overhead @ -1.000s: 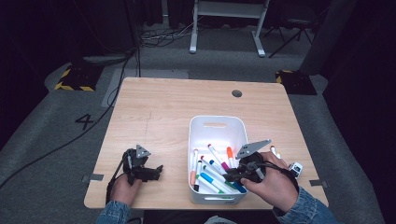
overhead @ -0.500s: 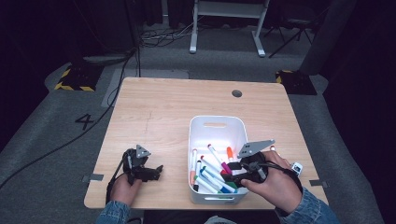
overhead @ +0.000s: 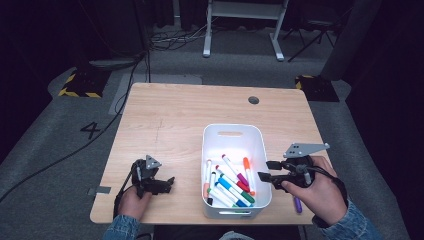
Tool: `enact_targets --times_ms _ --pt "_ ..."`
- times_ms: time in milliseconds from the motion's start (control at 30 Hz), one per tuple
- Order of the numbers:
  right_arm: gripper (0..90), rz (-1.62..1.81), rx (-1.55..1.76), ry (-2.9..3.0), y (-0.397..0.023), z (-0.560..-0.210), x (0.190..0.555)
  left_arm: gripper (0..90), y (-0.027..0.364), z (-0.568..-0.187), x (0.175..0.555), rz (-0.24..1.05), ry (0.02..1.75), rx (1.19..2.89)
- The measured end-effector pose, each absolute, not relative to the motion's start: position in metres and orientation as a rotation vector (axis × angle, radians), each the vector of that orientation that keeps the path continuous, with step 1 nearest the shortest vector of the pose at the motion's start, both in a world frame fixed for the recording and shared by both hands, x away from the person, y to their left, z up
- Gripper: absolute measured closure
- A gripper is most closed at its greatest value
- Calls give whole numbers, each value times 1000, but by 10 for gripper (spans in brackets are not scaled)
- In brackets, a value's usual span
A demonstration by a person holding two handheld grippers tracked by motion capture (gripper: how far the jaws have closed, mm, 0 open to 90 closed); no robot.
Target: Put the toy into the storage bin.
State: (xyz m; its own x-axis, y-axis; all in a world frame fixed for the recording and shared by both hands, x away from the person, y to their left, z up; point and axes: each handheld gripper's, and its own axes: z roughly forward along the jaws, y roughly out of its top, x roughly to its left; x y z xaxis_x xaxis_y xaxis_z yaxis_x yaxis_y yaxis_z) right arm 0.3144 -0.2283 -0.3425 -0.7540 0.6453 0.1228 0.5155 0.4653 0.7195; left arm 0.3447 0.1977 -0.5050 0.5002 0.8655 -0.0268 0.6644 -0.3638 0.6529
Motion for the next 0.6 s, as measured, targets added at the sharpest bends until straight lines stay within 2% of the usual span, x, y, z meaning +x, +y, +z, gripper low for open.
enact_targets --times_ms 600 --pt "549 1072 1231 2417 -286 -363 325 0 198 -505 345 431 1247 2142"
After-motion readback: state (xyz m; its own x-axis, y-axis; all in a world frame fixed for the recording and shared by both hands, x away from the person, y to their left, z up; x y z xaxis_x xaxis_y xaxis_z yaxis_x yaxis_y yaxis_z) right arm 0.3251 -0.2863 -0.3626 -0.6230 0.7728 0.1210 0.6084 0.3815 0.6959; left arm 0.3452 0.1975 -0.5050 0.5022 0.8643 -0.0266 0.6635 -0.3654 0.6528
